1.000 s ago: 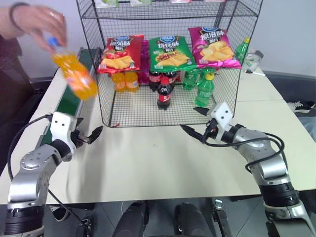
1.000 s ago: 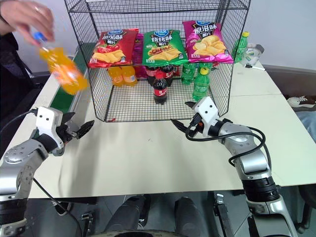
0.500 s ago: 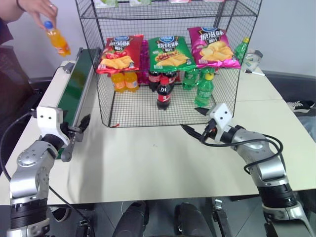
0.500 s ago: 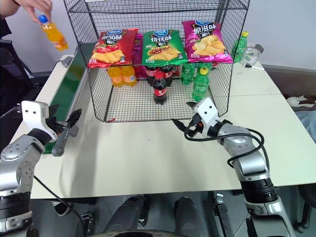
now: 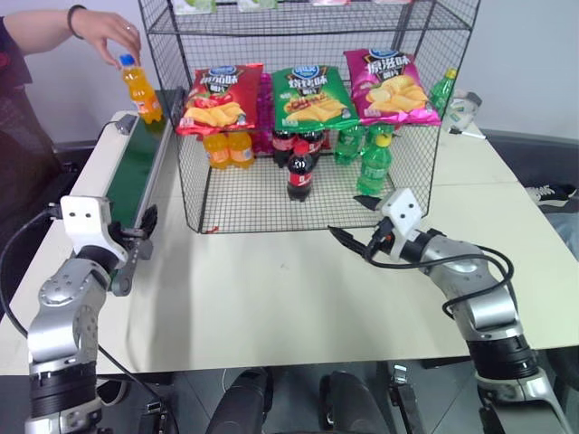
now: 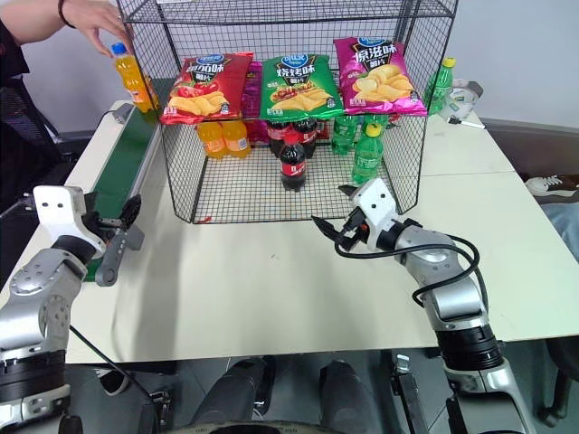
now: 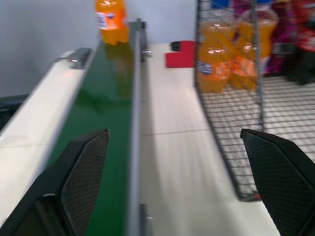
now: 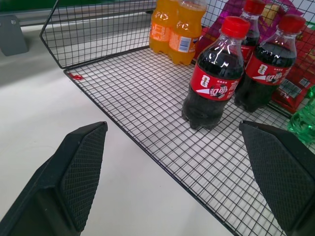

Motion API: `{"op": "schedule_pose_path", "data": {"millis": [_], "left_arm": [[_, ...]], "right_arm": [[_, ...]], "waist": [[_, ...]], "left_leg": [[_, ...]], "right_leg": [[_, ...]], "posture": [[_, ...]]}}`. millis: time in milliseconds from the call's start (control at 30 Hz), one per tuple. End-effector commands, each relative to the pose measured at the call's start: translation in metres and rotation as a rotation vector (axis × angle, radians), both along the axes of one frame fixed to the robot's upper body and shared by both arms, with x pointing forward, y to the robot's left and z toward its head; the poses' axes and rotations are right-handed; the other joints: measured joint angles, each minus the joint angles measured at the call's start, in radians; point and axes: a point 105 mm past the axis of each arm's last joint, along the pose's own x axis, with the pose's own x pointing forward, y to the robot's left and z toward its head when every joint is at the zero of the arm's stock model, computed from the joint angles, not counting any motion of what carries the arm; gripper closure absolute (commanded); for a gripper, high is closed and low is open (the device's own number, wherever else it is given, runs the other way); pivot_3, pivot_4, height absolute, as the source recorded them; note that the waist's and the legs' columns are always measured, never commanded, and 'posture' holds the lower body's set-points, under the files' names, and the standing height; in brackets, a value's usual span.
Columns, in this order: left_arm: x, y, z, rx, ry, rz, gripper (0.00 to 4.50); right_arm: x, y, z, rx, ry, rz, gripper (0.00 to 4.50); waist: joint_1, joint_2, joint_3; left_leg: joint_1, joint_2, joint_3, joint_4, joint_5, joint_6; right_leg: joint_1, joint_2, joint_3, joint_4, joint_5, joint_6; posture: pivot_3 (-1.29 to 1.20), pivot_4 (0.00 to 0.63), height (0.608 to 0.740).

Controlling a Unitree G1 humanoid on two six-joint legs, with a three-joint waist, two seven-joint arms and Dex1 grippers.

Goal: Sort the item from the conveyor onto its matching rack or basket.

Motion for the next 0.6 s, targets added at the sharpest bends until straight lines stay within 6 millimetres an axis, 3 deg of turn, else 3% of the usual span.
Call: {"op": "schedule_pose_path", "data": {"millis": [33,200,400,600], "left_arm": [[0.003,0.001,0.008,0.031,-0.011,0.013,0.06],[0.005,-0.005,0.012,0.076,-0.034,-0.045,0.06],[-0.001,0.014,-0.004,0.054,0.002,0.055,0.06],[-0.005,0.031,-0.008,0.004,-0.008,0.143,0.06]], "right_arm": [[-0.001,0.004,0.010,0.005,-0.048,0.018,0.00],[0.000,0.004,0.010,0.004,-0.051,0.019,0.00],[0.001,0.006,0.012,0.006,-0.059,0.022,0.00],[0.001,0.008,0.012,0.004,-0.059,0.028,0.00]], "waist": [[0.000,0.000,0.000],[0.000,0.000,0.000],[-0.002,0.000,0.000],[-0.001,0.000,0.000]], "left_leg": [[0.000,0.000,0.000,0.000,0.000,0.000],[0.000,0.000,0.000,0.000,0.000,0.000],[0.000,0.000,0.000,0.000,0.000,0.000],[0.000,0.000,0.000,0.000,0.000,0.000]], "right_leg": [[0.000,0.000,0.000,0.000,0.000,0.000],[0.000,0.000,0.000,0.000,0.000,0.000],[0.000,0.000,0.000,0.000,0.000,0.000],[0.000,0.000,0.000,0.000,0.000,0.000]], "posture": [[0.00,0.150,0.740],[0.00,0.150,0.740],[0.00,0.150,0.740],[0.00,0.150,0.740]]}}
